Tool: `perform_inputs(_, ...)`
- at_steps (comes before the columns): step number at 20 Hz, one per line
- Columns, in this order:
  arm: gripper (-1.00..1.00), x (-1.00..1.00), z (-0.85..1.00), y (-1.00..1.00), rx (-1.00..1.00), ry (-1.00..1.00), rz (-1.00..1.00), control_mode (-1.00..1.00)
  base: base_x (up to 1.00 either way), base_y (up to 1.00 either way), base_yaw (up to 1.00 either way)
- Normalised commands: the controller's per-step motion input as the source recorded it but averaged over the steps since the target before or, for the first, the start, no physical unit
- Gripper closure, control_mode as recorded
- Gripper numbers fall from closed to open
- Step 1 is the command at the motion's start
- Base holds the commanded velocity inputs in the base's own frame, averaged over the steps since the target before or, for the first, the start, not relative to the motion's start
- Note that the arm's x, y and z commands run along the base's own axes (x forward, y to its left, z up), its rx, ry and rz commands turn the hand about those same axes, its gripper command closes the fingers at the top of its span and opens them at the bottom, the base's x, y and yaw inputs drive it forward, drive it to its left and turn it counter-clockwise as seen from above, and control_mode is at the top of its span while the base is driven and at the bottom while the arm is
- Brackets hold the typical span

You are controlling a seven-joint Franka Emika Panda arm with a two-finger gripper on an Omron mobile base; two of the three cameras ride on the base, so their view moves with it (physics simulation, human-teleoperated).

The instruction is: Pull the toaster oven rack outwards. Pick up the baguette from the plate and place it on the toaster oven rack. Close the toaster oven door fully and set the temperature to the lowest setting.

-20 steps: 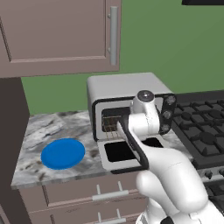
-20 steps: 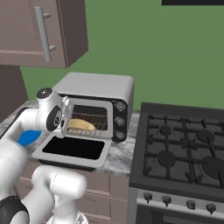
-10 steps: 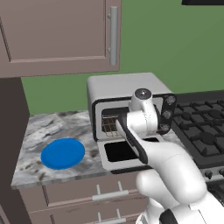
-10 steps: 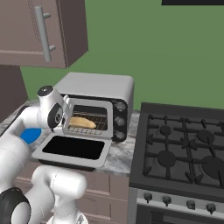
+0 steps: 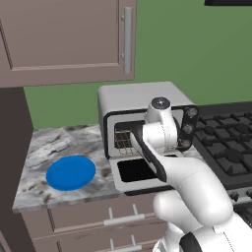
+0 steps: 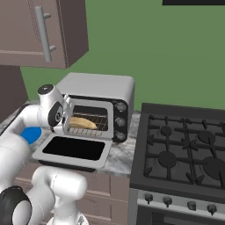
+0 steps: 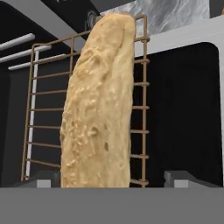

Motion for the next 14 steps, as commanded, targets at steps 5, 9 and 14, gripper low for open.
perform_inputs(5, -1.00, -0.07, 0.08, 0.00, 0.00, -0.10, 0.00, -1.00, 0.00, 0.00, 0.00)
perform_inputs(9, -1.00, -0.11, 0.10, -0.02, -0.01, -0.09, 0.00, -1.00, 0.00, 0.00, 0.00)
perform_inputs(14, -1.00, -0.06, 0.09, 0.00, -0.05, -0.07, 0.00, -1.00, 0.00, 0.00, 0.00)
